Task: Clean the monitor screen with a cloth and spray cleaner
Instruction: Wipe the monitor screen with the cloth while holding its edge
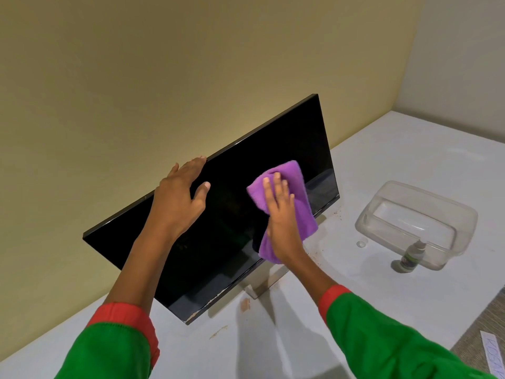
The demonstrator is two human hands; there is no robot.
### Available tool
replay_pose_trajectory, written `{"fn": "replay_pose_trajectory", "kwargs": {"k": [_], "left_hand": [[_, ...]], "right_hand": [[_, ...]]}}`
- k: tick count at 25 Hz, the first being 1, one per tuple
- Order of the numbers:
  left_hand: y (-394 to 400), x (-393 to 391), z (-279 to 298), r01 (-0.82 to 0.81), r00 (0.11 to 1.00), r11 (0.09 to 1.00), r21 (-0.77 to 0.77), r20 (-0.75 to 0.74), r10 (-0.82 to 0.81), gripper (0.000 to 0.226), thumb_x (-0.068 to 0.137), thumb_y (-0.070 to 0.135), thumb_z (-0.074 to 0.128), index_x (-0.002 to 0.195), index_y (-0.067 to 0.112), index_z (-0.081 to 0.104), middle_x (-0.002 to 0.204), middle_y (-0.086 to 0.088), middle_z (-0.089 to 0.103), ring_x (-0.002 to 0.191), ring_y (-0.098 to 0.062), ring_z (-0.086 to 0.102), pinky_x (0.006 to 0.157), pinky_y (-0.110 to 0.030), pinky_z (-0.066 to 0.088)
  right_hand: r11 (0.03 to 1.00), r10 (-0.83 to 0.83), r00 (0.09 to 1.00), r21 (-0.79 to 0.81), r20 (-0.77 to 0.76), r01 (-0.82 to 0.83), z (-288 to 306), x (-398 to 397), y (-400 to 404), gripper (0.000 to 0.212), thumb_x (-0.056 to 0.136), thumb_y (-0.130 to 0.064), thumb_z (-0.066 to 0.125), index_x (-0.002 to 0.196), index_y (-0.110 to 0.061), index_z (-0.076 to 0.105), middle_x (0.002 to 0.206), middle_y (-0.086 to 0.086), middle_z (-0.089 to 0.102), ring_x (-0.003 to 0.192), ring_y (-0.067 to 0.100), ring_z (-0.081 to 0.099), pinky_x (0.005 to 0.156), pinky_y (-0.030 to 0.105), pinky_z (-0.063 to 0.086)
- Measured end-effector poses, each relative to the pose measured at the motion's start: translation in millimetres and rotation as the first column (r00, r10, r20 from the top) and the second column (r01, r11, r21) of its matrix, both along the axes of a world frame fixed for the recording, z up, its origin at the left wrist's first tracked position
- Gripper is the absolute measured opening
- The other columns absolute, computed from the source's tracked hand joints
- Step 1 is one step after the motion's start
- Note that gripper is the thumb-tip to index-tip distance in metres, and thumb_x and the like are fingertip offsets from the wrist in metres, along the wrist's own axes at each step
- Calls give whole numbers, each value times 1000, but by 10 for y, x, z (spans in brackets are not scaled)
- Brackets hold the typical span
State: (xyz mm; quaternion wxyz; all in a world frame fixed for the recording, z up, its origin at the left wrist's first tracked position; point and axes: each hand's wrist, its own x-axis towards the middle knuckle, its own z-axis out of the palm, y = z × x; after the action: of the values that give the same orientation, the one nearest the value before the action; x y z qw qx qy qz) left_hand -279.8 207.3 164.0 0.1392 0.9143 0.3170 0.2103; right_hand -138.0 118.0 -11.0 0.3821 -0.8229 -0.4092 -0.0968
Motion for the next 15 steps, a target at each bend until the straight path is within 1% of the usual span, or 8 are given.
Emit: {"fn": "replay_pose_trajectory", "kwargs": {"k": [2,3,5,6,7,10,13,15], "left_hand": [[3,1,-4,8,1000,1000,4,12,-8,49,91,20,51,138,26,38,144,1,42,140,-25,21,112,-40,22],[1,3,-7,15,1000,1000,16,22,-15,49,91,20,51,138,25,38,144,1,43,140,-23,21,112,-39,21],[-8,7,-15,34,998,998,53,53,-37,48,91,18,51,137,23,40,143,-1,44,134,-10,23,111,-33,19],[-12,7,-18,42,996,997,65,70,-46,48,91,18,52,137,22,40,143,-1,45,127,-2,22,110,-29,17],[-14,8,-20,46,995,996,72,81,-52,48,91,17,52,137,22,40,142,-1,45,121,3,20,108,-26,15],[-21,13,-30,52,994,995,87,92,-60,48,90,17,52,136,21,41,142,-1,45,114,7,18,104,-20,11],[8,25,-16,42,995,997,69,85,-48,48,91,16,51,137,21,40,143,-1,44,120,4,18,106,-23,12],[17,34,-47,29,997,999,30,69,-31,49,91,18,51,138,22,39,144,0,42,132,-5,18,111,-31,16]], "right_hand": [[984,-173,963,12,-207,180,-90,105,-114,80,95,-2,45,150,-19,-10,161,7,-2,148,25,1,120,41,15],[967,-249,930,-16,-271,254,-156,108,-184,73,97,-5,42,152,-17,-5,161,9,0,148,26,3,119,40,12],[976,-196,895,6,-401,217,-135,-36,-258,67,96,-2,40,152,-14,6,160,12,6,147,29,10,119,41,14],[988,-115,909,46,-400,146,-82,-144,-239,69,93,2,40,152,-14,7,160,12,8,146,29,12,119,43,18],[982,-46,927,155,-373,111,26,-213,-203,72,92,5,41,152,-15,6,160,11,7,146,28,14,118,44,23],[962,58,968,274,-242,11,463,-71,41,76,90,9,42,150,-18,3,161,7,1,144,27,23,109,45,40],[950,64,970,312,-234,12,797,346,184,78,89,11,38,150,-21,1,161,7,0,137,37,35,104,53,39],[942,21,970,330,-243,62,789,640,174,75,88,13,37,150,-17,8,161,8,4,141,33,29,106,56,35]]}}
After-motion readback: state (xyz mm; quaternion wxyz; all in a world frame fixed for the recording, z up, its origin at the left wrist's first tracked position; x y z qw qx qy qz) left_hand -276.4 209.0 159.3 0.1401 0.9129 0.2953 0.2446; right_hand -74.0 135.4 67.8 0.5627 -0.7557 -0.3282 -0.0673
